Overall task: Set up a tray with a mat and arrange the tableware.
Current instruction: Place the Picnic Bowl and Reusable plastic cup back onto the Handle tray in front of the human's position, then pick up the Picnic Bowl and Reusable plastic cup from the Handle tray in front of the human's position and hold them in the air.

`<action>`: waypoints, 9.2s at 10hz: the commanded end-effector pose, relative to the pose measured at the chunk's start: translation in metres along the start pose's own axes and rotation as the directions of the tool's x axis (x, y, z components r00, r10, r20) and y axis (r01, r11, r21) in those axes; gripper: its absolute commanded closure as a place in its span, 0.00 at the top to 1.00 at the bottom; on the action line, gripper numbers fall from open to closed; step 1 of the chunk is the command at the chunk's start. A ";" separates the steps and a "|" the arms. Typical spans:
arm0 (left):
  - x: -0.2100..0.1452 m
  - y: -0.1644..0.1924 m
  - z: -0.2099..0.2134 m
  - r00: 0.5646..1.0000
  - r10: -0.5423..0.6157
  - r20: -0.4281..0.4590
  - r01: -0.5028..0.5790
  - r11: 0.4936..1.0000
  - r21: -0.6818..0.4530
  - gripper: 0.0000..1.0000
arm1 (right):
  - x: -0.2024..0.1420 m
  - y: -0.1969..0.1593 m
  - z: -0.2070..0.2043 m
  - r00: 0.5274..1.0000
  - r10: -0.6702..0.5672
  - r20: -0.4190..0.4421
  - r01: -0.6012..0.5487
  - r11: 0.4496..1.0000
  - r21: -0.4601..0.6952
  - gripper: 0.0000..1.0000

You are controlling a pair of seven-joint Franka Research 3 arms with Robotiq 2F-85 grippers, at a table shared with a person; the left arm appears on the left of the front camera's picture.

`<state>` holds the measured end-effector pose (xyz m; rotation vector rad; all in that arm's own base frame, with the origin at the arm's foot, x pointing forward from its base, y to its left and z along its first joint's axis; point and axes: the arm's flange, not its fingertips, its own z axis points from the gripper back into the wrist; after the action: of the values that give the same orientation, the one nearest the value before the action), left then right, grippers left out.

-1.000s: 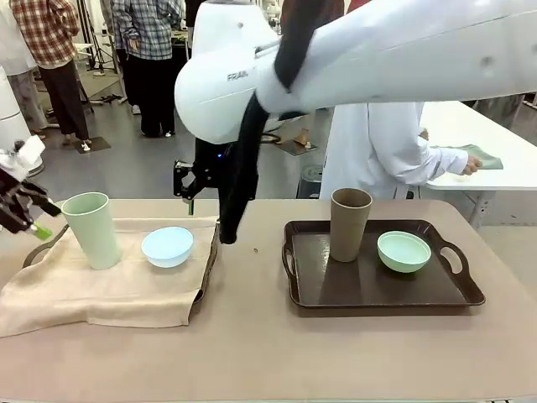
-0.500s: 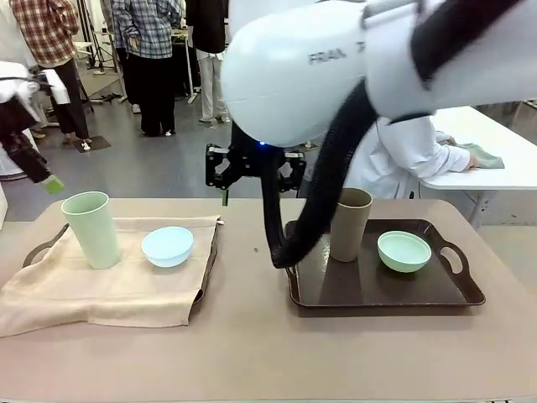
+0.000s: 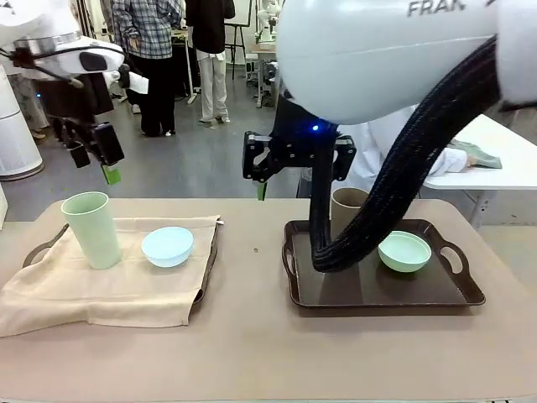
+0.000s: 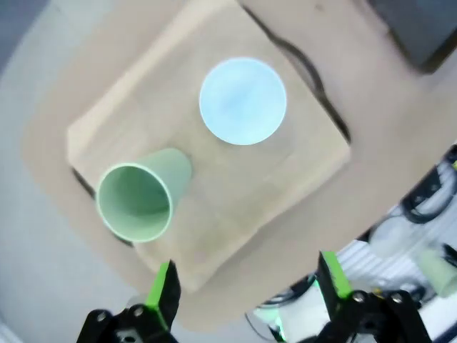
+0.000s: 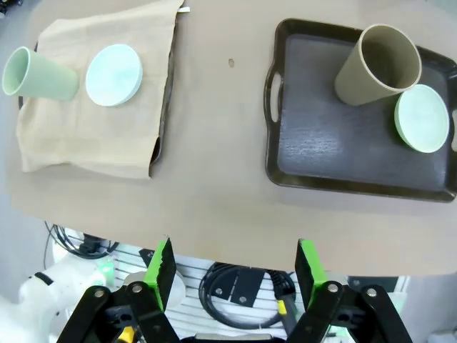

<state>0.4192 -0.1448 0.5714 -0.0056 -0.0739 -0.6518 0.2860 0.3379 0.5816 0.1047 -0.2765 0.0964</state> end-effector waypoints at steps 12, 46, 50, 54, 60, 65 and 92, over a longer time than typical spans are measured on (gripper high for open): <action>-0.025 0.007 0.001 1.000 0.000 0.029 -0.002 0.998 0.067 1.00 | 0.006 0.010 -0.012 1.000 -0.002 -0.005 0.002 1.000 0.015 0.87; -0.261 0.201 -0.014 0.718 0.682 0.138 -0.289 0.473 -0.833 1.00 | -0.200 -0.569 0.041 0.736 -0.633 -0.239 0.539 0.334 0.773 0.87; -0.261 0.201 -0.014 0.718 0.682 0.138 -0.289 0.473 -0.833 1.00 | -0.200 -0.569 0.041 0.736 -0.633 -0.239 0.539 0.334 0.773 0.87; -0.261 0.201 -0.014 0.718 0.682 0.138 -0.289 0.473 -0.833 1.00 | -0.200 -0.569 0.041 0.736 -0.633 -0.239 0.539 0.334 0.773 0.87; -0.201 0.178 -0.005 0.757 0.611 0.231 -0.275 0.618 -0.736 1.00 | -0.164 -0.541 0.057 0.777 -0.585 -0.232 0.551 0.454 0.700 0.87; -0.072 0.058 0.024 0.931 0.181 0.317 -0.036 0.910 -0.413 1.00 | -0.060 -0.476 0.062 0.740 -0.638 -0.213 0.669 0.666 0.330 0.87; 0.220 -0.168 -0.137 0.610 -0.578 0.542 0.707 0.706 -0.043 1.00 | 0.107 -0.354 -0.104 0.856 -0.412 -0.313 0.373 0.910 -0.179 0.87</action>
<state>0.5062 -0.4153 0.4408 -0.4449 -0.5299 -1.3575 0.4554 0.0040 0.4798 0.0433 0.0995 -0.3203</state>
